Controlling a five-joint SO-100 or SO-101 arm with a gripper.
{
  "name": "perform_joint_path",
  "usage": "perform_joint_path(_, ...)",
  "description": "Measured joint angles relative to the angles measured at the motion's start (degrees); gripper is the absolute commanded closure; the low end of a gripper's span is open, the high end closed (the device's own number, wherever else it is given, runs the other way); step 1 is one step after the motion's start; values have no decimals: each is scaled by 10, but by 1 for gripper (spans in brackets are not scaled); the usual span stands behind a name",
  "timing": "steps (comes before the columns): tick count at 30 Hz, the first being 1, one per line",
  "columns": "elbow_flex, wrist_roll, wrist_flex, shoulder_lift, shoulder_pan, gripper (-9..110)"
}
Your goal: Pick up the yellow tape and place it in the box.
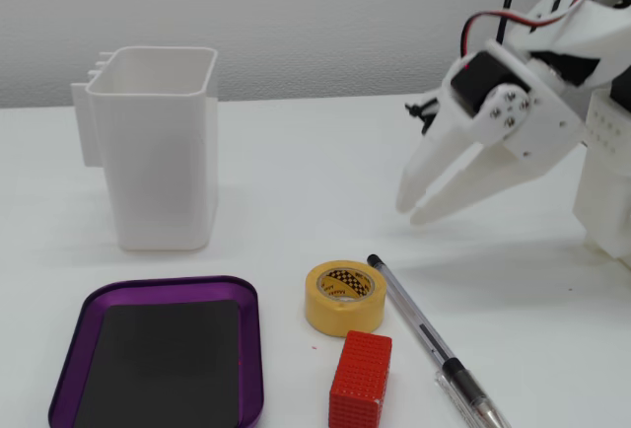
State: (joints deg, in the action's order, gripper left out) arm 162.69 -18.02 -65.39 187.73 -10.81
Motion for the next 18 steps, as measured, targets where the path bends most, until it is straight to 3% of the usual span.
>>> perform_joint_path(7, -172, -7, 0, -273, 4, 93)
perform_joint_path(18, -417, -21, -6, -687, 112, 93)
